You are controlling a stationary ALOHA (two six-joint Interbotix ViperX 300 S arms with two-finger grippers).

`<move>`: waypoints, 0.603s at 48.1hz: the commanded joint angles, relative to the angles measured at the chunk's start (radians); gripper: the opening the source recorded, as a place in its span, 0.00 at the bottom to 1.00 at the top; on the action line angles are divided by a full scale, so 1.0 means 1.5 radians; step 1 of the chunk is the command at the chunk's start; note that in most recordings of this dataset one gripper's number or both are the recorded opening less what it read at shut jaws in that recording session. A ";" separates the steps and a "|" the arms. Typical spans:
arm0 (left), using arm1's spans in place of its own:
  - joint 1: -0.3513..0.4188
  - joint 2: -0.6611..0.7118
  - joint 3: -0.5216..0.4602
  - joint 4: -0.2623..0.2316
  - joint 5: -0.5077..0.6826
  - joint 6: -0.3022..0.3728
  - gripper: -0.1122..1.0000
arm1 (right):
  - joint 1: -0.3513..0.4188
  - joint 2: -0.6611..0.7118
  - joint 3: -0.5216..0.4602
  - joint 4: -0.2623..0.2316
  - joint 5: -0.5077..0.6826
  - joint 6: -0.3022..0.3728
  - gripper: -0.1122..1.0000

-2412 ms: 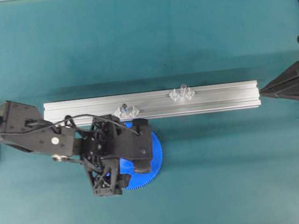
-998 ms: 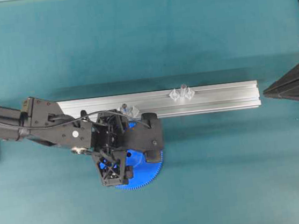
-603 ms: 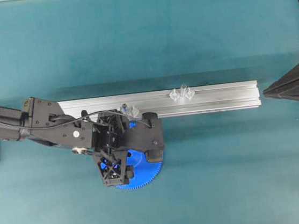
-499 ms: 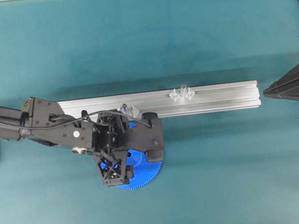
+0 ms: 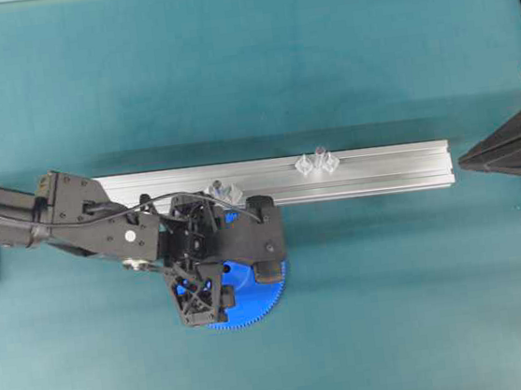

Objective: Insert the large gear onto the shaft.
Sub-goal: 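Lower the left gripper and close its fingers on the gear hub, then lift the blue gear and carry it over the left shaft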

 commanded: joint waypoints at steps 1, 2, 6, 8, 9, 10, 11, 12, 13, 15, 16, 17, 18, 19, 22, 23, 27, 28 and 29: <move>0.003 -0.014 -0.004 -0.001 -0.011 0.000 0.80 | 0.000 0.004 -0.008 0.001 -0.005 0.006 0.15; 0.003 -0.015 -0.004 -0.001 -0.012 0.000 0.80 | 0.000 0.004 -0.007 0.001 -0.006 0.006 0.16; 0.003 -0.020 -0.004 -0.001 -0.012 0.001 0.80 | 0.000 0.004 -0.008 0.001 -0.006 0.006 0.15; 0.003 -0.025 -0.005 -0.001 -0.011 0.001 0.80 | 0.000 0.004 -0.008 0.001 -0.005 0.006 0.15; 0.002 -0.027 -0.005 -0.001 -0.012 0.001 0.80 | 0.000 0.004 -0.007 0.001 -0.006 0.006 0.15; 0.003 -0.031 -0.007 -0.001 -0.012 0.002 0.80 | 0.000 0.004 -0.008 0.001 -0.006 0.006 0.15; 0.003 -0.032 -0.007 -0.001 -0.012 0.002 0.80 | -0.001 0.004 -0.008 0.001 -0.006 0.006 0.15; 0.003 -0.035 -0.010 -0.001 -0.012 0.002 0.80 | 0.000 0.004 -0.007 0.001 -0.006 0.005 0.15; 0.003 -0.038 -0.011 -0.001 -0.012 0.002 0.80 | -0.001 0.004 -0.007 0.001 -0.006 0.006 0.16; 0.003 -0.043 -0.013 -0.001 -0.012 0.003 0.80 | 0.000 0.004 -0.007 0.001 -0.006 0.006 0.15; 0.003 -0.047 -0.015 -0.001 -0.012 0.003 0.80 | -0.001 0.004 -0.007 0.001 -0.006 0.005 0.15; 0.003 -0.049 -0.015 -0.001 -0.012 0.004 0.80 | -0.001 0.004 -0.006 0.001 -0.006 0.006 0.15; 0.003 -0.052 -0.016 -0.001 -0.012 0.006 0.80 | 0.000 0.004 -0.006 0.001 -0.006 0.006 0.15; 0.003 -0.055 -0.018 -0.001 -0.012 0.007 0.80 | 0.000 0.004 -0.005 0.001 -0.006 0.006 0.15; 0.002 -0.064 -0.021 -0.001 -0.012 0.010 0.80 | 0.000 0.004 -0.004 0.001 -0.008 0.006 0.16; 0.002 -0.067 -0.022 -0.001 -0.011 0.010 0.80 | 0.000 0.004 -0.003 0.001 -0.009 0.006 0.15; 0.001 -0.081 -0.027 -0.001 -0.007 0.011 0.80 | 0.000 0.004 -0.003 0.001 -0.012 0.006 0.15; 0.002 -0.084 -0.029 -0.001 -0.006 0.011 0.80 | 0.000 0.004 -0.003 0.001 -0.012 0.006 0.15; 0.001 -0.088 -0.029 -0.001 -0.005 0.011 0.80 | 0.000 0.003 -0.003 0.001 -0.012 0.006 0.15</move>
